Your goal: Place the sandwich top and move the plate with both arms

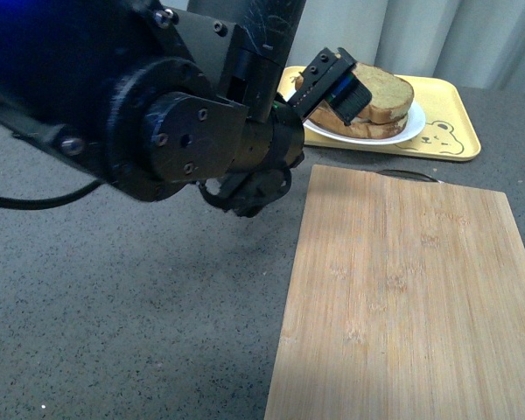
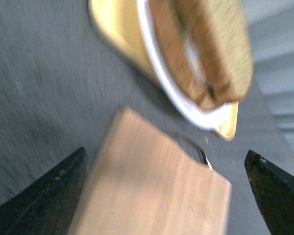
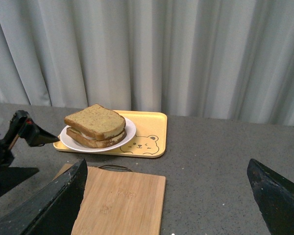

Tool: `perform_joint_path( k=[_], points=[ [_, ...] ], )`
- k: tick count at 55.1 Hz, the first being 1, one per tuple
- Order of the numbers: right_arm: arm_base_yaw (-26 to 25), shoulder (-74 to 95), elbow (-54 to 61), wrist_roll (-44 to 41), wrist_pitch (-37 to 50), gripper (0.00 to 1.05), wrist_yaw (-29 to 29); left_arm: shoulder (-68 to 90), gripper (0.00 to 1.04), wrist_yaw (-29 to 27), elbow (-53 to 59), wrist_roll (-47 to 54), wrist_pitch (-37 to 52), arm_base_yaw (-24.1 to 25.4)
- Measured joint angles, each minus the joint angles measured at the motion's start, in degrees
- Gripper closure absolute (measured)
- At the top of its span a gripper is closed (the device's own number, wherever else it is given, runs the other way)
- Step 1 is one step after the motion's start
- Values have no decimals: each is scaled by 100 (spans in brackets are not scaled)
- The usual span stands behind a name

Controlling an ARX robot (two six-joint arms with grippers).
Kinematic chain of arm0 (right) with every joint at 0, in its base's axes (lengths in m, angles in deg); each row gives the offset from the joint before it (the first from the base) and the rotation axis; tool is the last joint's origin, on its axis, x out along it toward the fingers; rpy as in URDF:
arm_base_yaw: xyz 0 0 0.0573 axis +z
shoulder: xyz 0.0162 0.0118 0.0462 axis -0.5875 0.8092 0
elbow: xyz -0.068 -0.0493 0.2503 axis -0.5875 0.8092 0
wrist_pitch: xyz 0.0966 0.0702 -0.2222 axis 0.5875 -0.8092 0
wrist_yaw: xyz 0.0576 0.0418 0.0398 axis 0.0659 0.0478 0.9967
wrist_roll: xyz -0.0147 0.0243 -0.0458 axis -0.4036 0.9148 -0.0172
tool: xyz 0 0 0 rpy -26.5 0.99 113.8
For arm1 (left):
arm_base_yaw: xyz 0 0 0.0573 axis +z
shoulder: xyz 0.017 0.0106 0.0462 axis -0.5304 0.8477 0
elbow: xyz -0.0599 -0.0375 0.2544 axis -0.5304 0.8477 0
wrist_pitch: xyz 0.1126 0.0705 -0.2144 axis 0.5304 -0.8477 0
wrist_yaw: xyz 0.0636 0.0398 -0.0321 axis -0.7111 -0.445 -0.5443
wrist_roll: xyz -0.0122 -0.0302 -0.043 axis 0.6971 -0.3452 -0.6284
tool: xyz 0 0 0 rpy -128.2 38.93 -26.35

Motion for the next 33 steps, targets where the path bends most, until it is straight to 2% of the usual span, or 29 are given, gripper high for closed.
perform_joint_path(
  k=[3,6,8,11,15,16,18,24,25,32,33],
  points=[
    [-2,0,0,0,0,9,2,-98,18,-1143,584,1060,1403,-55],
    [0,0,0,-2,0,9,11,-212,27,-1864,1237,2374,2675,-20],
    [-2,0,0,0,0,9,0,-319,33,-2107,1646,2931,3296,59],
    [-2,0,0,0,-2,9,-4,-610,41,-2149,2258,3849,4061,284],
    [0,0,0,0,-2,9,-9,-1078,52,-2039,2848,4575,4572,570],
    [-2,0,0,0,-2,9,-9,-1078,52,-2039,2848,4575,4572,570],
    [-2,0,0,0,-2,9,-9,-1414,60,-1976,3178,4885,4697,739],
    [-2,0,0,0,-2,9,20,-1738,76,-1906,3495,4986,4730,883],
    [-2,0,0,-2,0,9,28,-1770,81,-1875,3558,4986,4730,907],
    [-2,0,2,0,-7,9,9,-2599,101,-1213,4522,5302,4638,1370],
    [-2,0,2,0,-7,9,0,-2693,101,-1189,4599,5331,4627,1405]
  ],
)
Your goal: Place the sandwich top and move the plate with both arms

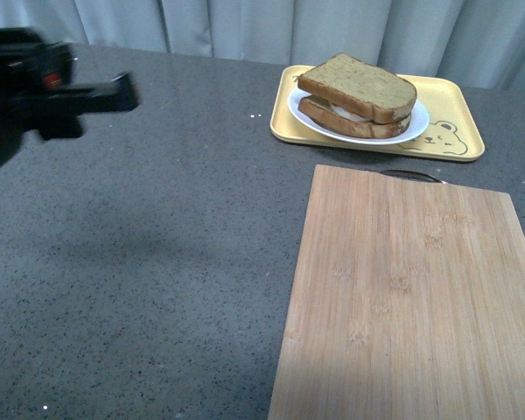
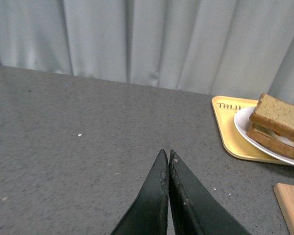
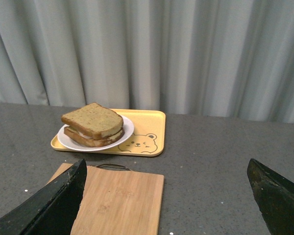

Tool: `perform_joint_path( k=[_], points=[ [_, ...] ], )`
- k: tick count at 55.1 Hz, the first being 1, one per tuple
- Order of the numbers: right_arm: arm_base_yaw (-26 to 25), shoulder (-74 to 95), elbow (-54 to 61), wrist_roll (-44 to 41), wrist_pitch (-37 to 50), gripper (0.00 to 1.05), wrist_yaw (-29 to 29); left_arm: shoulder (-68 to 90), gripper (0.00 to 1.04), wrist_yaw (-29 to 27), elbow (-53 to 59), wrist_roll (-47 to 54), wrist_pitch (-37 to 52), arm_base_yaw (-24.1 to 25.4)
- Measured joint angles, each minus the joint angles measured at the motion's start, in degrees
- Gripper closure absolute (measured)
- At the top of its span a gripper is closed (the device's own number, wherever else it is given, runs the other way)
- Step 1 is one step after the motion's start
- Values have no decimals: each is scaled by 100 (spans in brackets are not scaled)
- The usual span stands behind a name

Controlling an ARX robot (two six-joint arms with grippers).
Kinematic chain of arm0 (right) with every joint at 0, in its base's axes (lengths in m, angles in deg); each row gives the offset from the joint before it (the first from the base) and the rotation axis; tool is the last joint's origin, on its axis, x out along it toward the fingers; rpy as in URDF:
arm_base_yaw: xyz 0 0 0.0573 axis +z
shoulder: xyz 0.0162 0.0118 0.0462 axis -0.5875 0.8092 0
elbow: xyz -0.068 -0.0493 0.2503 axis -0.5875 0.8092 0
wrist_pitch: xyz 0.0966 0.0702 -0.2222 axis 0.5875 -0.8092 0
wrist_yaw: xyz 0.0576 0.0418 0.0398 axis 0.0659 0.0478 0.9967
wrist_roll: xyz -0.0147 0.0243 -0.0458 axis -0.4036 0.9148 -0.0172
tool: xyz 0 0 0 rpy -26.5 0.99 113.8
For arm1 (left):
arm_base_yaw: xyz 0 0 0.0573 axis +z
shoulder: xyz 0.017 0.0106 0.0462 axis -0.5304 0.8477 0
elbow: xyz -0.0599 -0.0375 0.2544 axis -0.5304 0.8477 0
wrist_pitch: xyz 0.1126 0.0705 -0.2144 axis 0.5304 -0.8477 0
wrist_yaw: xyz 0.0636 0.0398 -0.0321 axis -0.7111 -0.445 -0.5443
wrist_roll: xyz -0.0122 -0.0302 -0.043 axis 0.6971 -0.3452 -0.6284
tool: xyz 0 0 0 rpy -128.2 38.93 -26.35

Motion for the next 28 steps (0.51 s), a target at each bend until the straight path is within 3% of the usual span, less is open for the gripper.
perform_joint_path(
  k=[13,28],
  points=[
    [0,0,-2,-2,0,9,0,-1722,101,560,1032,149,-682,654],
    [0,0,0,0,0,9,-2,-3174,101,938,1425,175,-1735,999]
  ],
)
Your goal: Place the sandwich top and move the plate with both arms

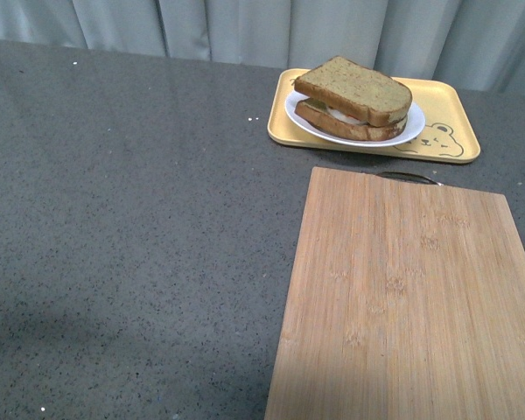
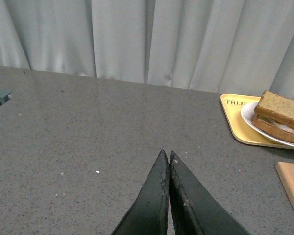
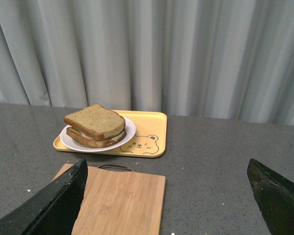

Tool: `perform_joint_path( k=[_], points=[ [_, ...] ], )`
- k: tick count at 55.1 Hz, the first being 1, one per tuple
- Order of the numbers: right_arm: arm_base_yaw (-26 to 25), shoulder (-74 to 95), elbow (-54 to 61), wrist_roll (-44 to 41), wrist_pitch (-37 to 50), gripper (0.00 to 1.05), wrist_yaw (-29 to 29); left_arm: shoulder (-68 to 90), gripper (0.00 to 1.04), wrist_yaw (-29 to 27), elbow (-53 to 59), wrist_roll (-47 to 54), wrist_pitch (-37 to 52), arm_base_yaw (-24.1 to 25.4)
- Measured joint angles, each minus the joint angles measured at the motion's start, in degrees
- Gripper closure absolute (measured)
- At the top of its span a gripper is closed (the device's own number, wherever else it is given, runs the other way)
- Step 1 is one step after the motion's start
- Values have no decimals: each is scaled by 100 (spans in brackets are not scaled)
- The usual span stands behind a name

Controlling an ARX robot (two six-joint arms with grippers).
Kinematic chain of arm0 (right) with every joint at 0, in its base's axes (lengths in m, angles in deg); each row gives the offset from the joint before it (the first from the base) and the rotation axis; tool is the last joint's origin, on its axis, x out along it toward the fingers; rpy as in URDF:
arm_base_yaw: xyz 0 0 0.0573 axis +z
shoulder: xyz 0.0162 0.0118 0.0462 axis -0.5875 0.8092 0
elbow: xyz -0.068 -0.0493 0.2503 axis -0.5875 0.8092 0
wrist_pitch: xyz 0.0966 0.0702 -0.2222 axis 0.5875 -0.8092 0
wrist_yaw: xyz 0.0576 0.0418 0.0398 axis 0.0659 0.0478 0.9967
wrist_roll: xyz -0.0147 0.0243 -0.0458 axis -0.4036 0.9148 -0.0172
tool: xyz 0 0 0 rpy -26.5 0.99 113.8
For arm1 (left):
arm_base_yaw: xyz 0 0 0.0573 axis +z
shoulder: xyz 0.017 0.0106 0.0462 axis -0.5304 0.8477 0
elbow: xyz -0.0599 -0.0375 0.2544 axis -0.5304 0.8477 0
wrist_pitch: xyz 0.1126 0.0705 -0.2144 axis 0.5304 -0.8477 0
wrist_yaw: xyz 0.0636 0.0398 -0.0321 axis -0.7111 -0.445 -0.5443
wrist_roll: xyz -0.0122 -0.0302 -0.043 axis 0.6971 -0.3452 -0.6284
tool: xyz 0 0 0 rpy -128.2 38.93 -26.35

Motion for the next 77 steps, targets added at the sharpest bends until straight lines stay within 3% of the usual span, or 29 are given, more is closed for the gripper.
perform_joint_path(
  k=[13,17,23,56,77],
  points=[
    [0,0,0,0,0,9,2,-1469,101,197,74,20,-1309,227],
    [0,0,0,-2,0,9,0,-1781,101,612,133,28,-1589,518],
    [0,0,0,-2,0,9,-4,-2273,101,680,195,33,-2024,723],
    [0,0,0,-2,0,9,-2,-4559,101,713,203,35,-4109,739],
    [0,0,0,-2,0,9,0,-5335,101,713,203,35,-4874,739]
  ],
)
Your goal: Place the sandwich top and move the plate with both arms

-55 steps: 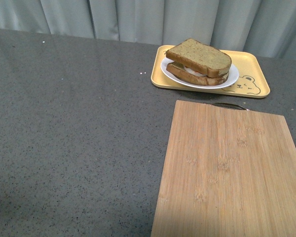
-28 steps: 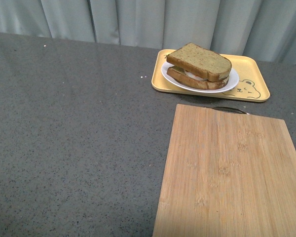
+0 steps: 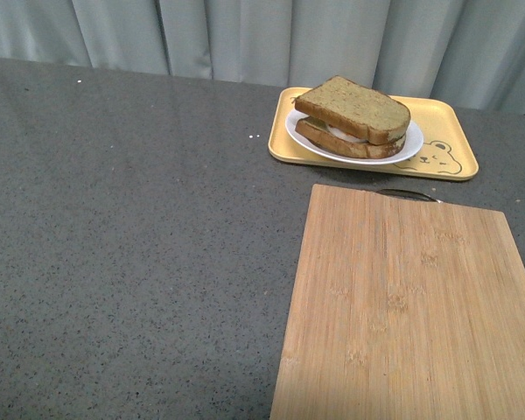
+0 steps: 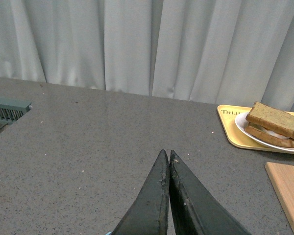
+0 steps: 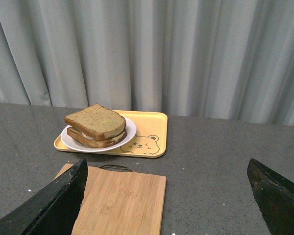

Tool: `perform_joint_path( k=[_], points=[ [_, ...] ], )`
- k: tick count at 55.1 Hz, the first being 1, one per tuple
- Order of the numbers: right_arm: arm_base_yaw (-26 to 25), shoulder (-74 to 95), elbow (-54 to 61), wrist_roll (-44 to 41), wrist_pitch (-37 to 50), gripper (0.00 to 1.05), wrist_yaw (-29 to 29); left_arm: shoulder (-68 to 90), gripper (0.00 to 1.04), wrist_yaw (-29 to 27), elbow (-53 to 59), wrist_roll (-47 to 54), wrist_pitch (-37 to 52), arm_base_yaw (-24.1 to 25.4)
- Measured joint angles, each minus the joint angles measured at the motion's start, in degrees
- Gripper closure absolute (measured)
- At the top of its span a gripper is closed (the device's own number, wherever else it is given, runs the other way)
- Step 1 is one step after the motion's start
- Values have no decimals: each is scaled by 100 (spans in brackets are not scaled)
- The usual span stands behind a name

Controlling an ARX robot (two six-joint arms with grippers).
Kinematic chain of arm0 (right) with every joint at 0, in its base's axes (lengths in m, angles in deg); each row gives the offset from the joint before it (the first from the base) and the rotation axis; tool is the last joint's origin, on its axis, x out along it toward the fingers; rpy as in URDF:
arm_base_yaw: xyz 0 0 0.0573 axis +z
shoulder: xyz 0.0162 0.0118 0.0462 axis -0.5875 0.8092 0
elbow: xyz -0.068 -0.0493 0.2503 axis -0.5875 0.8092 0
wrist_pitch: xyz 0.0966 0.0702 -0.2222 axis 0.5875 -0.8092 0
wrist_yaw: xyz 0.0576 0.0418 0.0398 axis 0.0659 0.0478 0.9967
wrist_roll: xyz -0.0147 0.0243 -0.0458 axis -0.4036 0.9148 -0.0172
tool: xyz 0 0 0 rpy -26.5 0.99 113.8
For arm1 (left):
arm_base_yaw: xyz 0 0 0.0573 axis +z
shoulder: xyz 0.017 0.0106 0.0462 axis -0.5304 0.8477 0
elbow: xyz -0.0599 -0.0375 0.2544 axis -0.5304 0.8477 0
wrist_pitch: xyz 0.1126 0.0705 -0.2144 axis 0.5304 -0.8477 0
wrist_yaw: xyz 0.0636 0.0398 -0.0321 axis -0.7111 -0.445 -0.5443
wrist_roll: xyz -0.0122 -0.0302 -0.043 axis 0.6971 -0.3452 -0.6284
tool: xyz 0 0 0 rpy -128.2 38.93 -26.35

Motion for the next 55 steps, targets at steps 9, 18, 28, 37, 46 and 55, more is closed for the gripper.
perform_joint_path(
  k=[9,18,28,37,46,55],
  points=[
    [0,0,0,0,0,9,0,-203,101,0,0,0,-205,0],
    [0,0,0,0,0,9,0,-844,101,11,-2,0,-1045,0],
    [0,0,0,2,0,9,0,-1235,101,7,-2,-2,-1279,0],
    [0,0,0,0,0,9,0,-1244,67,7,-2,0,-1279,0],
    [0,0,-2,0,0,9,0,-1244,37,7,-2,0,-1279,0],
    [0,0,-2,0,0,9,0,-1244,5,7,-2,4,-1279,0]
  ],
)
